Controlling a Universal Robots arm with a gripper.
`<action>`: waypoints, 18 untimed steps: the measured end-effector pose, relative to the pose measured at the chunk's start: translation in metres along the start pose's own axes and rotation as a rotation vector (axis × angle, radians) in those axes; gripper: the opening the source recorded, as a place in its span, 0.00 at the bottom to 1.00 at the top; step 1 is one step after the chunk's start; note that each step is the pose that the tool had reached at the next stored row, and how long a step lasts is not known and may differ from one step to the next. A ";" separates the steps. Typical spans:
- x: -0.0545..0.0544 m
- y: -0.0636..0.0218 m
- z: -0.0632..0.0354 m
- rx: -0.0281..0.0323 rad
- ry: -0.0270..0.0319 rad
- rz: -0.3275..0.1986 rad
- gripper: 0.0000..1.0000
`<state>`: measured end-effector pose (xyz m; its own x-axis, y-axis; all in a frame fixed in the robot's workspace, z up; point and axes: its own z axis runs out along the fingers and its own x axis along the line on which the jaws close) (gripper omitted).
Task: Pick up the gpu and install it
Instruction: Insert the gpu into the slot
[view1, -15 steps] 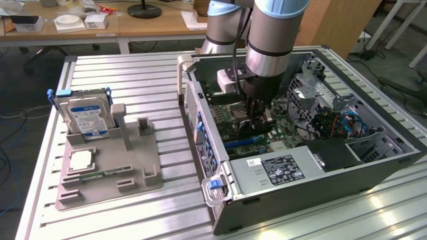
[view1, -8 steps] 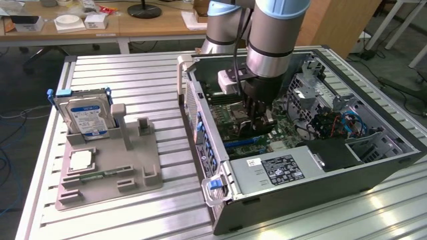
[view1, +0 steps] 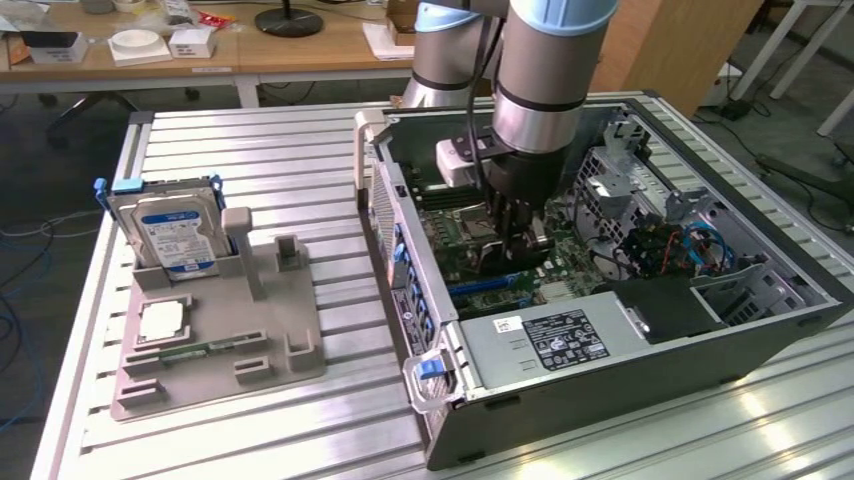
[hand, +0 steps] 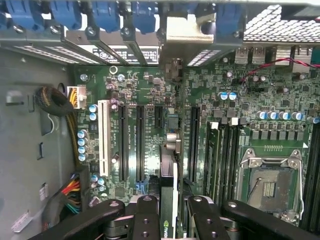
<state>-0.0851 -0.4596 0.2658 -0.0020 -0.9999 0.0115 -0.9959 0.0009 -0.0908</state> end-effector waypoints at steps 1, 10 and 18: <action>0.000 -0.0001 0.0004 0.0001 -0.0002 0.000 0.26; -0.002 0.0031 0.0068 0.0003 -0.0001 0.000 0.26; -0.004 0.0069 0.0107 0.0024 -0.0004 -0.001 0.26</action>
<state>-0.0909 -0.4556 0.2544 -0.0010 -0.9999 0.0111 -0.9956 0.0000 -0.0932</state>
